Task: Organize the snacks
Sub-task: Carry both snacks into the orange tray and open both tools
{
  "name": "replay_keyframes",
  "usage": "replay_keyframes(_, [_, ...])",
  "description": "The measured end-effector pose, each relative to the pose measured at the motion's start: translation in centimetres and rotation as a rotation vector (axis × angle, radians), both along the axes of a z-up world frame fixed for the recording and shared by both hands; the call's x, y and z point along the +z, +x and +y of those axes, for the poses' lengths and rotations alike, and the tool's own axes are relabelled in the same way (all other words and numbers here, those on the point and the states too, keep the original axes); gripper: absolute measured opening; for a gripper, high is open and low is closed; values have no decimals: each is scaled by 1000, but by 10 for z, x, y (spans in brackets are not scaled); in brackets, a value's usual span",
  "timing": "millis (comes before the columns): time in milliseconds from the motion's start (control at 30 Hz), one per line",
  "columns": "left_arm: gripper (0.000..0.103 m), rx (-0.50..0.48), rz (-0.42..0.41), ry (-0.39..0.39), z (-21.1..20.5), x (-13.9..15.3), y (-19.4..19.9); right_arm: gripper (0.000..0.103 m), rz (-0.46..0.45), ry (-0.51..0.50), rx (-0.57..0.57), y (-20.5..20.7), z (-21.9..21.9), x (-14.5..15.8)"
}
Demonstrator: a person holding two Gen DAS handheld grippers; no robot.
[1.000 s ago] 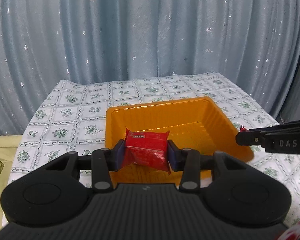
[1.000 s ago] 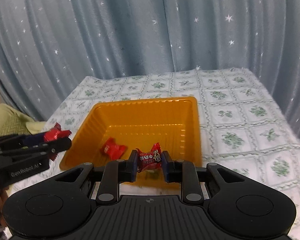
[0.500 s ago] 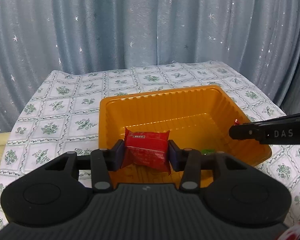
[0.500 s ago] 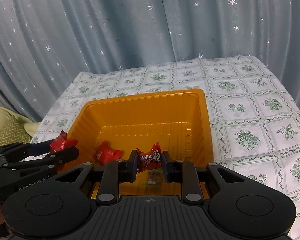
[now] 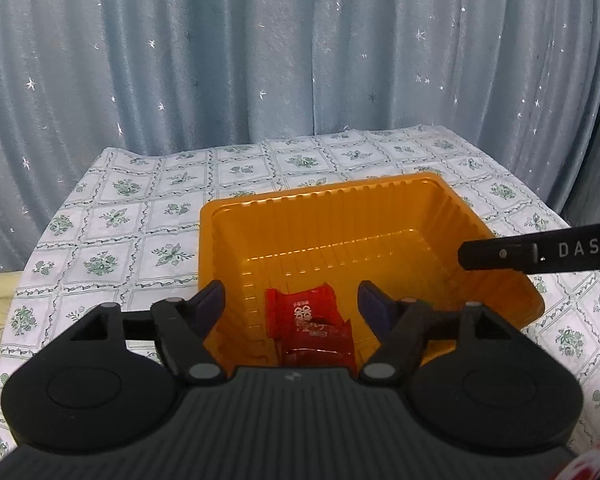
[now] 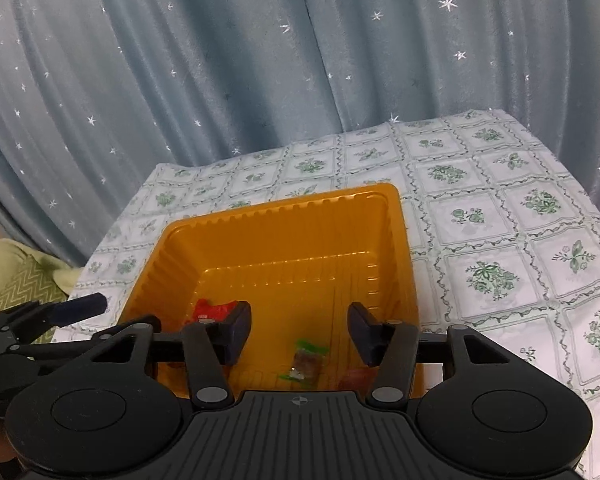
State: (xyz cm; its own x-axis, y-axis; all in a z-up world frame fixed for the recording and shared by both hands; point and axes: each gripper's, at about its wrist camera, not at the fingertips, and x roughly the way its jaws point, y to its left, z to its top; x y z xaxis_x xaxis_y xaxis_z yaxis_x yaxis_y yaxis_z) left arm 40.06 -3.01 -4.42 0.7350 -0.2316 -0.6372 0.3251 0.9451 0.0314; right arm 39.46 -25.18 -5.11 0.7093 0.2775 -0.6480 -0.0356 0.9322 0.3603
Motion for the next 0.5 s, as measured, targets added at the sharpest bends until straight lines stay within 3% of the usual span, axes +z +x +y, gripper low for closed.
replay_keyframes(267, [70, 20, -25, -21, 10, 17, -22, 54, 1, -11, -23, -20, -5, 15])
replay_keyframes(500, [70, 28, -45, -29, 16, 39, -65, 54, -5, -17, -27, -58, -1, 36])
